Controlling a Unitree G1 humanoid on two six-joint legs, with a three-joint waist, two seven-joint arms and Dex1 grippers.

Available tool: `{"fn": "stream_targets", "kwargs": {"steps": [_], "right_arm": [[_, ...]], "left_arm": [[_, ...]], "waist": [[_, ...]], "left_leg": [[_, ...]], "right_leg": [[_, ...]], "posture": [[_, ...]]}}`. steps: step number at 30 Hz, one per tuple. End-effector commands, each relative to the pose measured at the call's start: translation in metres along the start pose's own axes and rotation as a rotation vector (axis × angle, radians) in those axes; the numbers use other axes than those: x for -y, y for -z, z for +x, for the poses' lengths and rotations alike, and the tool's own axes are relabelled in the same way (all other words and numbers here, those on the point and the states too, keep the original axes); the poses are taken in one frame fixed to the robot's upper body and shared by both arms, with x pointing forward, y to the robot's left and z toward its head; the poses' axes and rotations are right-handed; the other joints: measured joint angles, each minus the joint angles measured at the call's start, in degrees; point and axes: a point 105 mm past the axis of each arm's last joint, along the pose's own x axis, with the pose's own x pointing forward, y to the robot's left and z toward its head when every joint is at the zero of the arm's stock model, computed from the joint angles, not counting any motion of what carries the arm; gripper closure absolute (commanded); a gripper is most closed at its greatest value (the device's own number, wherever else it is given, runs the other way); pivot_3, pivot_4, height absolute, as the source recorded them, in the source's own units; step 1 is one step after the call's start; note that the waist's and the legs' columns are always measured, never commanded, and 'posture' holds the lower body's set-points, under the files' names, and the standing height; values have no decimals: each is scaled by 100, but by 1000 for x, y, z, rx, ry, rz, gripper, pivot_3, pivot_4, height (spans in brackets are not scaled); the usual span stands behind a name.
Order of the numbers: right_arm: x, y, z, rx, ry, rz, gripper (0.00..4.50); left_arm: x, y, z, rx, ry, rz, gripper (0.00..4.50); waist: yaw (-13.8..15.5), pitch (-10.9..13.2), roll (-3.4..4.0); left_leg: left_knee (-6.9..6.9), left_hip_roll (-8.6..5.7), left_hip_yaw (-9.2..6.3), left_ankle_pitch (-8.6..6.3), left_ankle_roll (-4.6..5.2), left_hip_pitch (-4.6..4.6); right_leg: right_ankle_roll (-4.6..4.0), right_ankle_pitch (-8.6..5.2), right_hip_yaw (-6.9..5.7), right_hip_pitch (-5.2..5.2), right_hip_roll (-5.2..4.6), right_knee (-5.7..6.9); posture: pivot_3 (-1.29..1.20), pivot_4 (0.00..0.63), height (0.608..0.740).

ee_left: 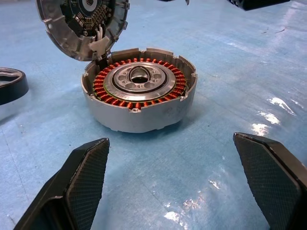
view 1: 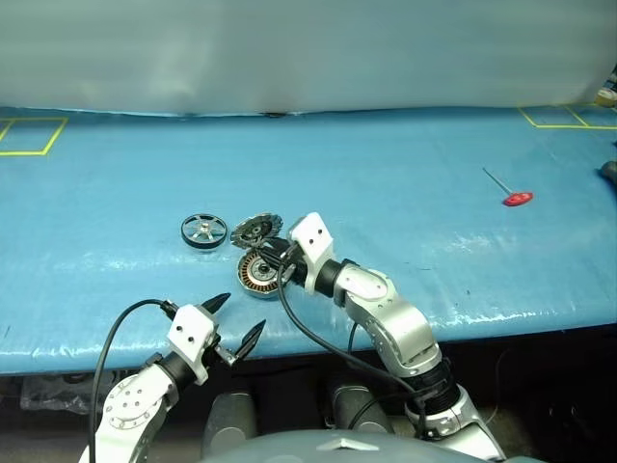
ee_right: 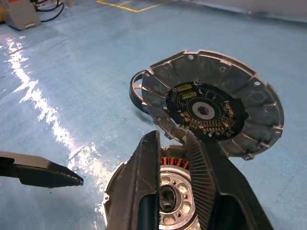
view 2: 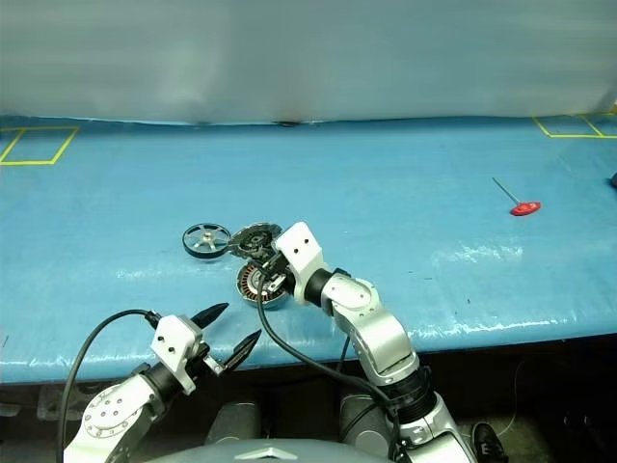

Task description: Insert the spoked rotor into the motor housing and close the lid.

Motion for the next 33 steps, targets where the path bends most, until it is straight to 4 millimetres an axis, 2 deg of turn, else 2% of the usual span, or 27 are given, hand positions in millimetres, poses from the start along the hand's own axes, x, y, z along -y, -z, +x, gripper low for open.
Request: {"fn": "stream_targets", "kwargs": {"steps": [1,14,21,33], "right_arm": [[-4,-6,1,25,-8,-20,4494],[-12,11,13,-117,-64,-96,4494],[-5,21,21,-159,-45,-82,4494],[6,24,21,-174,-7,-77,4494]], "left_arm": [[1,-7,1,27,16,14,0],[0,-8,0,20,4,11,0],[1,-8,0,22,-1,9,0],[2,-8,0,25,3,3,0]], "waist": [[1,-1,-1],[-1,0,-1],[-3,0,-1],[-4,0,-1]], "left_leg": [[0,0,0,0,0,0],[2,0,0,0,0,0],[1,0,0,0,0,-2],[1,0,0,0,0,0]], "right_leg": [[0,0,0,1,0,0],[0,0,-1,0,0,0],[0,0,0,0,0,-1],[0,0,0,0,0,-1]], "posture": [[0,150,740],[0,150,740],[0,150,740],[0,150,740]]}}
